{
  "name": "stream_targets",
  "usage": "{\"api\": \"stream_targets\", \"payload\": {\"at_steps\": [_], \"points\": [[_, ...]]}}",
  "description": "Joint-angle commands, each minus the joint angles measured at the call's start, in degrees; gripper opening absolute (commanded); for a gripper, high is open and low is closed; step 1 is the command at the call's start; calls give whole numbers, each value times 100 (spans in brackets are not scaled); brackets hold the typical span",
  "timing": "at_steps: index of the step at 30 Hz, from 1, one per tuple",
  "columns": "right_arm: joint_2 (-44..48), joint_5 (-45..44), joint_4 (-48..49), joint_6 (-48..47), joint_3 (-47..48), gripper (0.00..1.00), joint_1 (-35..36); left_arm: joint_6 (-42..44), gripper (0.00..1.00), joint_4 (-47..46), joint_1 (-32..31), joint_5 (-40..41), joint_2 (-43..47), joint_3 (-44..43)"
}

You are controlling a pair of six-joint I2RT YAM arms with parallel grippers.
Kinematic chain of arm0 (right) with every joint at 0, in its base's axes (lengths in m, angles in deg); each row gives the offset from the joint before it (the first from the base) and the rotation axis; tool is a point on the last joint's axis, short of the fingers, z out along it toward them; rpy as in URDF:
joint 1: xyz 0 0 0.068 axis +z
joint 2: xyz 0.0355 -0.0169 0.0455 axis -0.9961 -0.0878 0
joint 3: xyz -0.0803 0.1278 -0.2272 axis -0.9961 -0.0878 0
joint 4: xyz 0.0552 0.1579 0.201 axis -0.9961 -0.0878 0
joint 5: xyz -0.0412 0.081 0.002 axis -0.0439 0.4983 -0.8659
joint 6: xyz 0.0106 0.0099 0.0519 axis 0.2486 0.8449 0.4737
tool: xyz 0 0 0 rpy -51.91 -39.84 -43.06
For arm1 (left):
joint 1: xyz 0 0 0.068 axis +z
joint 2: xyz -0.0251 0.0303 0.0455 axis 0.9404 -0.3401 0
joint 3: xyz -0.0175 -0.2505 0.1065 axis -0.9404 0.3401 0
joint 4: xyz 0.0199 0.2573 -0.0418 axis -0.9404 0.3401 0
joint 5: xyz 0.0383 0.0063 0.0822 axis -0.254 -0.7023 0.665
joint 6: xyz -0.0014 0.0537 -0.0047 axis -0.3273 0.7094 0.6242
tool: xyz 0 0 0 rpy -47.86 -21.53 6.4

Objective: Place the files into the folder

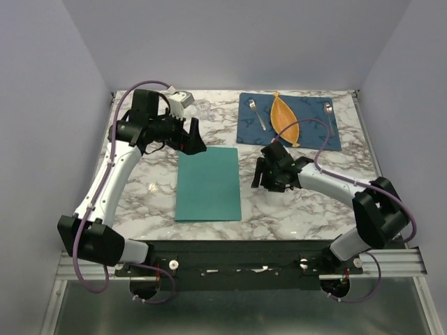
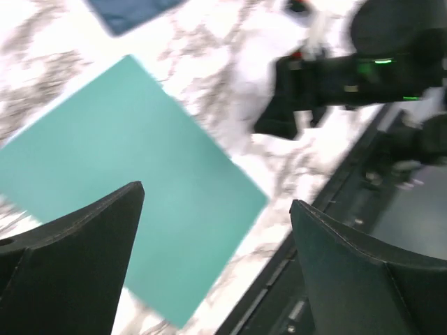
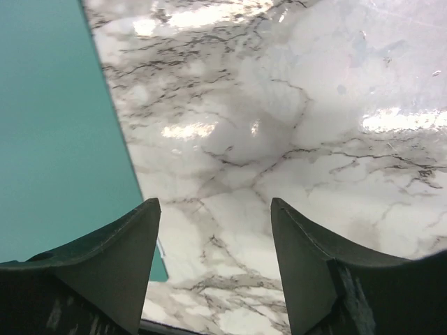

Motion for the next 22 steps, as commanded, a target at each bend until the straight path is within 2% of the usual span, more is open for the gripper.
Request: {"api": "stream_targets", "payload": {"at_steps": [1, 3, 7, 13, 22], "points": [[526, -120, -199, -607, 5, 74, 31, 619, 99, -21, 112, 2261, 755, 604], [729, 12, -190, -915, 48, 74, 31, 664, 99, -232, 121, 3041, 1096, 957], [1176, 258, -50, -1355, 23, 75, 58, 551, 99, -926, 183, 3781, 1599, 2019], [1888, 355, 267, -1584, -267, 77, 119, 436, 99, -1349, 350, 3986, 1863, 2751], [2355, 566, 381, -1601, -513, 82, 242, 76, 99, -1665, 473, 3775, 1846, 3155]]}}
